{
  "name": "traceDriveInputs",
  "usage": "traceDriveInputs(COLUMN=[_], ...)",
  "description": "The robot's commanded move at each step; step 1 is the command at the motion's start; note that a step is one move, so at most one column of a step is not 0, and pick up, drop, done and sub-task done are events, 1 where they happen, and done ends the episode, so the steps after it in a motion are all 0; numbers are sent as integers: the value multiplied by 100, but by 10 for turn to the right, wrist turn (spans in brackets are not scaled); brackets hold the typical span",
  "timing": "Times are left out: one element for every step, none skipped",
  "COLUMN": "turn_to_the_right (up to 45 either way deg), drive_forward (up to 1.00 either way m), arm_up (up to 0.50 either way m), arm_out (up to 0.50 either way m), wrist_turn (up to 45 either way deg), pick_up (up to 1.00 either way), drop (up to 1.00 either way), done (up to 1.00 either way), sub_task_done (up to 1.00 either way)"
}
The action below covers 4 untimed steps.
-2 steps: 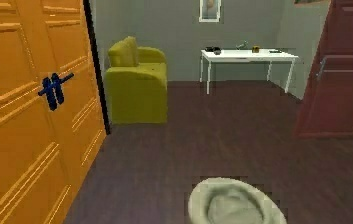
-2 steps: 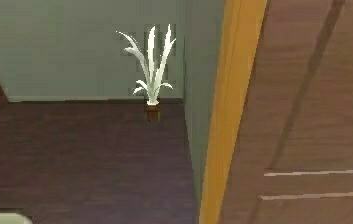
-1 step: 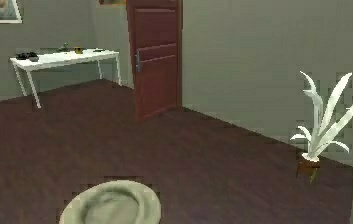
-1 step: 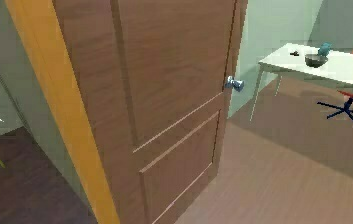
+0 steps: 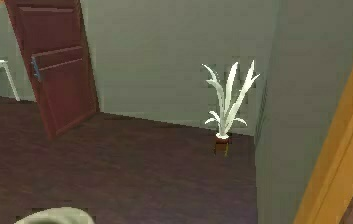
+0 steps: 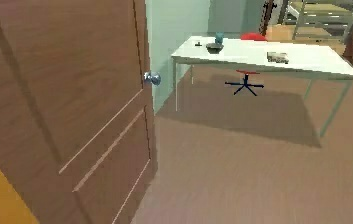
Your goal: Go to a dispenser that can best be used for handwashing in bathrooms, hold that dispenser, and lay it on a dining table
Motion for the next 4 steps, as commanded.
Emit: traceDriveInputs(turn_to_the_right=[0, -180, 0, -210], drive_forward=[35, 0, 100, 0], arm_up=[0, 0, 0, 0], arm_out=[0, 0, 0, 0], wrist_turn=[0, 0, 0, 0], pick_up=[0, 0, 0, 0], drop=[0, 0, 0, 0], done=[0, 0, 0, 0], sub_task_done=[0, 0, 0, 0])
